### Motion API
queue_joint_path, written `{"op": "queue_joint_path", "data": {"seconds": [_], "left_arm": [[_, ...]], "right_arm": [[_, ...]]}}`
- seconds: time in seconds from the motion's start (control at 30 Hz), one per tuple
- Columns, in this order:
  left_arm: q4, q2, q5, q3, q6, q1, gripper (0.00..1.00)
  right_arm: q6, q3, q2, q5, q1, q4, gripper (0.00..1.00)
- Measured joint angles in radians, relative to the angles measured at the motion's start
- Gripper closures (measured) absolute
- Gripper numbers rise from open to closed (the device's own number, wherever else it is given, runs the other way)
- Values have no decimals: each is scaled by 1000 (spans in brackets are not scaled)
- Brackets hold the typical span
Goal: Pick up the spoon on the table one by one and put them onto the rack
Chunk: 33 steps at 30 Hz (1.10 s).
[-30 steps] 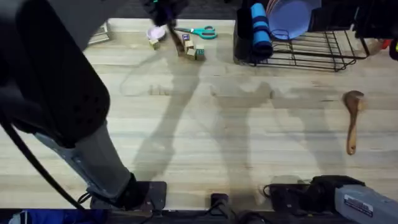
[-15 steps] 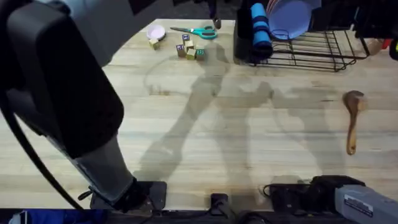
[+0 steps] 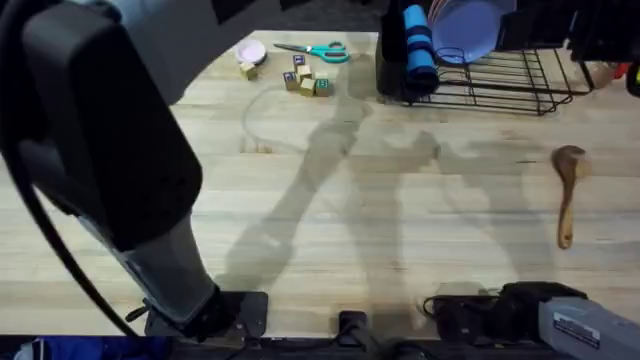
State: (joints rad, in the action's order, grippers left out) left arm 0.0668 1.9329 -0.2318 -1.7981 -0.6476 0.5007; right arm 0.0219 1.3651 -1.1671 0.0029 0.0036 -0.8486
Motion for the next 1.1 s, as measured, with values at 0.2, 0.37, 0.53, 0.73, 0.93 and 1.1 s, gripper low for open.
{"op": "queue_joint_path", "data": {"seconds": [0.2,0.37,0.53,0.73,0.93,1.1], "left_arm": [[-165,47,64,0,42,0,956],[-312,128,147,0,62,1,956],[-362,170,184,0,86,2,956],[-398,196,211,0,173,15,956],[-454,252,234,1,234,25,956],[-510,292,257,1,261,24,956]], "right_arm": [[0,0,0,0,0,0,5],[0,0,0,0,0,0,4],[0,0,0,0,0,0,5],[0,0,0,0,0,3,5],[0,0,0,0,0,25,5],[0,0,0,0,0,33,5]]}}
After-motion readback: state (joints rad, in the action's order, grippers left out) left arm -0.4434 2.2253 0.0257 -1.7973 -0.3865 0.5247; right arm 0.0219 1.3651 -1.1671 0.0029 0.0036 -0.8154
